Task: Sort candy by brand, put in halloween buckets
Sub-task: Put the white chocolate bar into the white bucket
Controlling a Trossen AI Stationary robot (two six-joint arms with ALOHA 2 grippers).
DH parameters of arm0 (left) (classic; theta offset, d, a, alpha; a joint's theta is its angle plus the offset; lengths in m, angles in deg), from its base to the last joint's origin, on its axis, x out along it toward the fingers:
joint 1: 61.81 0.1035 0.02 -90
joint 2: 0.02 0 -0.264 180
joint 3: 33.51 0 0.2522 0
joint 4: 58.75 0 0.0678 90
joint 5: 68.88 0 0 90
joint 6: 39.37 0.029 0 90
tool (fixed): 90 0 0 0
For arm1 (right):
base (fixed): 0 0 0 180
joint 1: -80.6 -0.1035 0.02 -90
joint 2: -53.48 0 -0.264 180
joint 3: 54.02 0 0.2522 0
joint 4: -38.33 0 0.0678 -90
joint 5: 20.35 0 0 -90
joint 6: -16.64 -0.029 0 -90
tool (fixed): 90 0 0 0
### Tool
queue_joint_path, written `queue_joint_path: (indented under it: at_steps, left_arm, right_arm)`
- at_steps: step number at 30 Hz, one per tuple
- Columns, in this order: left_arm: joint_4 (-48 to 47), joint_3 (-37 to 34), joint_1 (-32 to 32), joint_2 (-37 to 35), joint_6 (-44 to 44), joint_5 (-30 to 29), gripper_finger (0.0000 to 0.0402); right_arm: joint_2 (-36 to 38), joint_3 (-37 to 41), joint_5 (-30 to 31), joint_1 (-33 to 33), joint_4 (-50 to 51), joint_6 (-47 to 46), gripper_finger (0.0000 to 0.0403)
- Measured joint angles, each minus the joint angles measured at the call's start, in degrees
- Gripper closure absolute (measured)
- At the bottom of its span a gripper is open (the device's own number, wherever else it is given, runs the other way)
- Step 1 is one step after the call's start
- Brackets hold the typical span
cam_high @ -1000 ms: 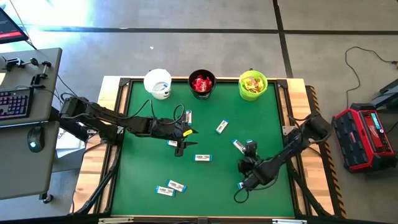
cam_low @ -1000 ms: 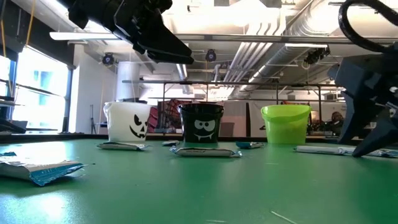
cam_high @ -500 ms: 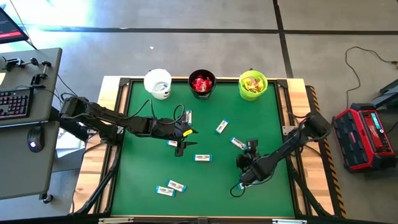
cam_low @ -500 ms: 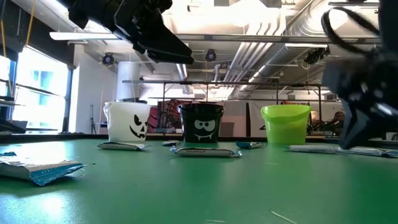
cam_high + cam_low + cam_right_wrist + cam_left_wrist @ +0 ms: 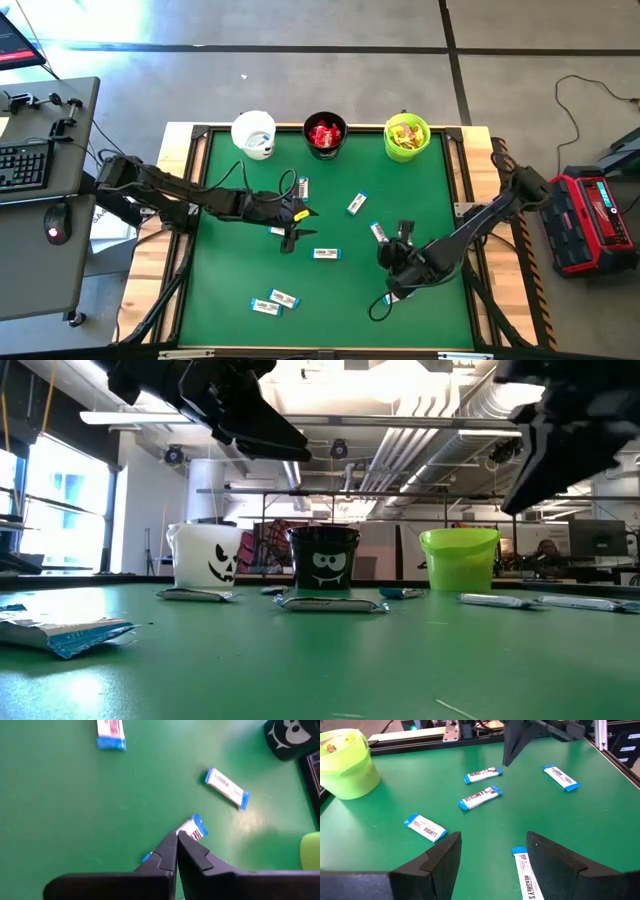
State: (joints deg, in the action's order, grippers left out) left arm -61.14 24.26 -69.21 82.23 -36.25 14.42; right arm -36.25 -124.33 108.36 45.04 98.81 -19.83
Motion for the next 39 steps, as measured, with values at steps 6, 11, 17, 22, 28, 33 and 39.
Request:
queue_joint_path:
  at_steps: [6, 11, 17, 22, 28, 33, 39]
  left_arm:
    - [1.0, 0.0, -1.4, 2.5, 0.2, -0.3, 0.0186]
    - [2.4, 0.0, 0.2, 7.1, -5.8, -0.4, 0.02]
    - [5.2, 0.0, 5.0, 10.2, -12.8, 7.7, 0.026]
    - [6.6, 0.1, 8.7, 11.7, -20.5, 15.8, 0.0325]
    - [6.2, 0.0, 9.4, 11.8, -21.7, 18.2, 0.0377]
    - [5.7, 0.0, 9.1, 11.7, -23.0, 18.2, 0.0379]
    - [6.0, 0.0, 8.8, 11.7, -23.6, 18.2, 0.0356]
  right_arm:
    - [0.6, 0.7, -7.8, 2.8, -0.5, -6.9, 0.0391]
    - [0.6, 2.0, -9.8, 6.4, -1.7, -21.3, 0.0334]
    - [0.6, 6.1, -11.1, 11.4, -4.8, -28.9, 0.0258]
    - [0.5, 10.1, -13.4, 15.7, -11.7, -26.7, 0.0226]
    - [0.5, 13.1, -18.7, 20.2, -18.7, -23.0, 0.0227]
    - [0.5, 14.5, -19.7, 22.4, -21.0, -23.3, 0.0228]
    - [0.5, 14.5, -27.3, 22.8, -33.3, -15.7, 0.0229]
